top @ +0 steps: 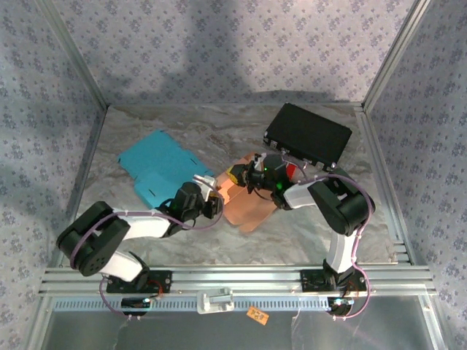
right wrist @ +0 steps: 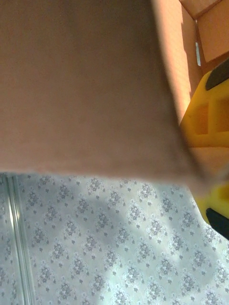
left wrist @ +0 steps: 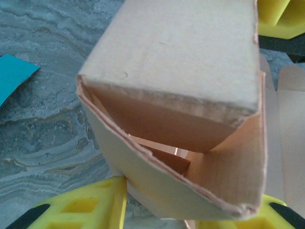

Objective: Fold the paper box

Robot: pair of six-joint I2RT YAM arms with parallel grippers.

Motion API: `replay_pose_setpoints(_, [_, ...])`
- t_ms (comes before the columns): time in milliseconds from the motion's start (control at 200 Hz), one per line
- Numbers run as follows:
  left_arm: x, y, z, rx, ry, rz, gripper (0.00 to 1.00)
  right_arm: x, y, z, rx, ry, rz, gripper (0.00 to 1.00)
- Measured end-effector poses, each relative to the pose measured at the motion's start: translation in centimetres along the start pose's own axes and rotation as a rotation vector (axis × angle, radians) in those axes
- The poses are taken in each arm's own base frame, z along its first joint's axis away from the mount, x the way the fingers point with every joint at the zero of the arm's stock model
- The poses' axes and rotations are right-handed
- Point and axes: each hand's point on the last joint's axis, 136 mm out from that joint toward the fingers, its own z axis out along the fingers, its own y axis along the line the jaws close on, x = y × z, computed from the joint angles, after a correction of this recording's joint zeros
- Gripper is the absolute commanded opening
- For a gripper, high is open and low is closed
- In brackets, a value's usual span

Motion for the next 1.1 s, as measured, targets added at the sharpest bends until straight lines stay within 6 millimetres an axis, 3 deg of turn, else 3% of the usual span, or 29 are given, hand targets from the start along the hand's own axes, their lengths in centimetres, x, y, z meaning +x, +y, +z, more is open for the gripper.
replay_pose_setpoints(685, [-0.1,1.0,1.4,-0.062,-0.046,-0.063,0.49,-0.1,-0.1,-0.1,-0.076,-0.044,-0.043,0.0])
replay_pose_setpoints(1099, [-0.4,1.2,1.6,-0.147,-0.069,-0.076,0.47,0.0,-0.1,0.2,-0.094,-0.065,-0.045,0.0])
